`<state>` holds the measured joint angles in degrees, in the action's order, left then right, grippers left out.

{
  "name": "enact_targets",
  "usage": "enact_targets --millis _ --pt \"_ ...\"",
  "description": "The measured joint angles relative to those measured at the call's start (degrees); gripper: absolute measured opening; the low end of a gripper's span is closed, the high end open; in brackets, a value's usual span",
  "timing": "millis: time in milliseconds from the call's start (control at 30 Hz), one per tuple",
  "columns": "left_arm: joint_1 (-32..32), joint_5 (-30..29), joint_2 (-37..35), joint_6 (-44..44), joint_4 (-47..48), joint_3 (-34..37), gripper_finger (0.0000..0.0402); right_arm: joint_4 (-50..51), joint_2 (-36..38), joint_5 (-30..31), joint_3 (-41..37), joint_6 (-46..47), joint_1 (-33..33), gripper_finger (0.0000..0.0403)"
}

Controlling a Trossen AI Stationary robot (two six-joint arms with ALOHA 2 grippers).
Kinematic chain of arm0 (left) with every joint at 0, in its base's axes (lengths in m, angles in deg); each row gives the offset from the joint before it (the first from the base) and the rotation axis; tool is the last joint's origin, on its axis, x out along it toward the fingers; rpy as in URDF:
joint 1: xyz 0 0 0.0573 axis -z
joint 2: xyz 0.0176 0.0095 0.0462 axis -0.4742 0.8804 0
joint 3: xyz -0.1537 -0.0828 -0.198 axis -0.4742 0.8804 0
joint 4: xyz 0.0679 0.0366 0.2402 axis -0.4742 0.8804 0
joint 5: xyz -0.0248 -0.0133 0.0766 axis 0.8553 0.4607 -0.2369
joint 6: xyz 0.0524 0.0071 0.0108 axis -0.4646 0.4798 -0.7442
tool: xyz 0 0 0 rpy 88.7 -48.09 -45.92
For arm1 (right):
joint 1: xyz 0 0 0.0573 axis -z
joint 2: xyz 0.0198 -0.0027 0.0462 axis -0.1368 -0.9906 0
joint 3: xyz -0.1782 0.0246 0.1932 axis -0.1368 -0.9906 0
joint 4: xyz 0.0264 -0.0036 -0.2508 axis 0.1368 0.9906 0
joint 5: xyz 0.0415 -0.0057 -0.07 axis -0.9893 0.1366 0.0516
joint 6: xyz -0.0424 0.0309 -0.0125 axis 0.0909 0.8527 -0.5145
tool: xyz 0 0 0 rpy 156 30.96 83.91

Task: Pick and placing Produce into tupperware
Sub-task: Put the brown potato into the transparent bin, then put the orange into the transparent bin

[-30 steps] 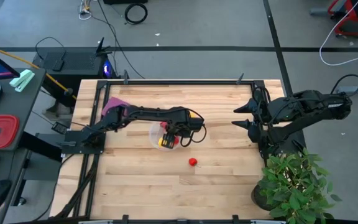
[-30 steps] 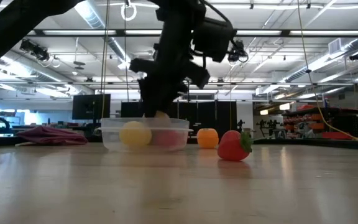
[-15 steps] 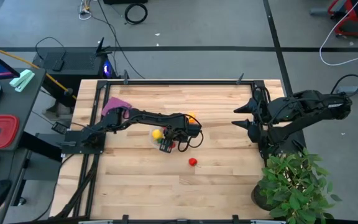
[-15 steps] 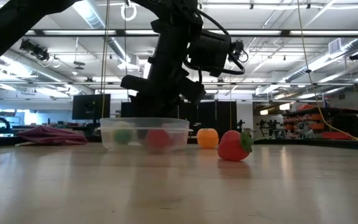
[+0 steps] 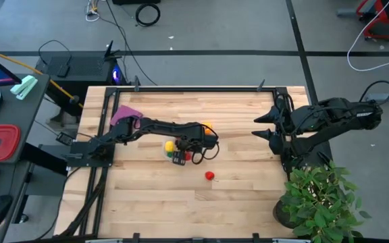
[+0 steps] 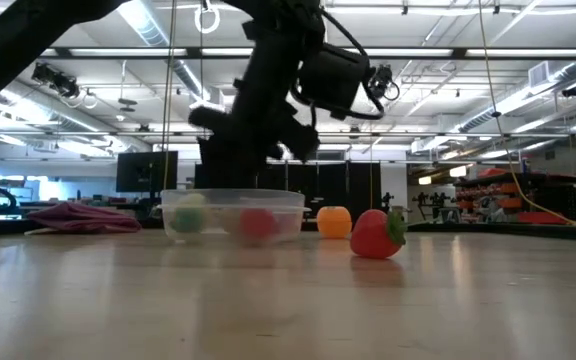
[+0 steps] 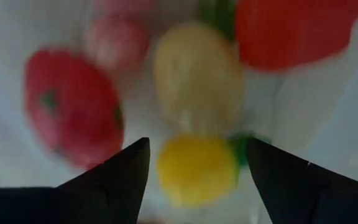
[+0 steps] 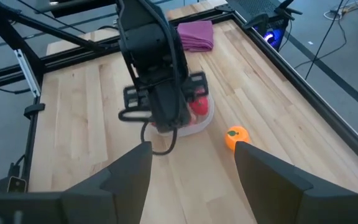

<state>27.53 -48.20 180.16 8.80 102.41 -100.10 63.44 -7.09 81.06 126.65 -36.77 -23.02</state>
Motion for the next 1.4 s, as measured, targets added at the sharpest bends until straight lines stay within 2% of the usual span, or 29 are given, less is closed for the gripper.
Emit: enact_targets --millis 167,467,633,800,933,1033,1167,1400 --pt "0.0 -4.8 0.0 4.0 5.3 -6.2 0.0268 0.0 0.0 0.0 0.0 0.0 0.0 0.0240" --pt "0.0 -6.0 -0.1 6.7 5.4 -24.8 0.0254 0.0 0.0 0.0 0.0 -0.7 0.0 0.0240" --pt "0.0 -12.8 -5.3 2.7 1.1 -23.1 0.0253 0.0 0.0 0.3 0.0 -2.3 0.0 0.0240" --pt "0.0 -18.7 -8.7 4.8 0.1 -23.4 0.0243 0.0 0.0 0.7 0.0 -4.4 0.0 0.0240" --pt "-0.1 -19.2 -10.7 7.3 -1.5 -23.3 0.0234 -0.3 -0.3 4.1 0.0 -5.1 0.0 0.0240" --pt "0.2 -19.1 -11.7 13.8 -1.4 -23.4 0.0231 -0.5 -0.6 6.2 0.0 -5.1 0.0 0.0240" --pt "0.8 -19.0 -11.7 22.4 -1.4 -23.4 0.0235 -0.4 -1.0 6.6 0.0 -5.0 0.0 0.0240" --pt "1.7 -19.0 -11.7 28.7 -6.8 -23.3 0.0228 -0.6 -1.2 6.6 0.0 -4.8 0.0 0.0240"
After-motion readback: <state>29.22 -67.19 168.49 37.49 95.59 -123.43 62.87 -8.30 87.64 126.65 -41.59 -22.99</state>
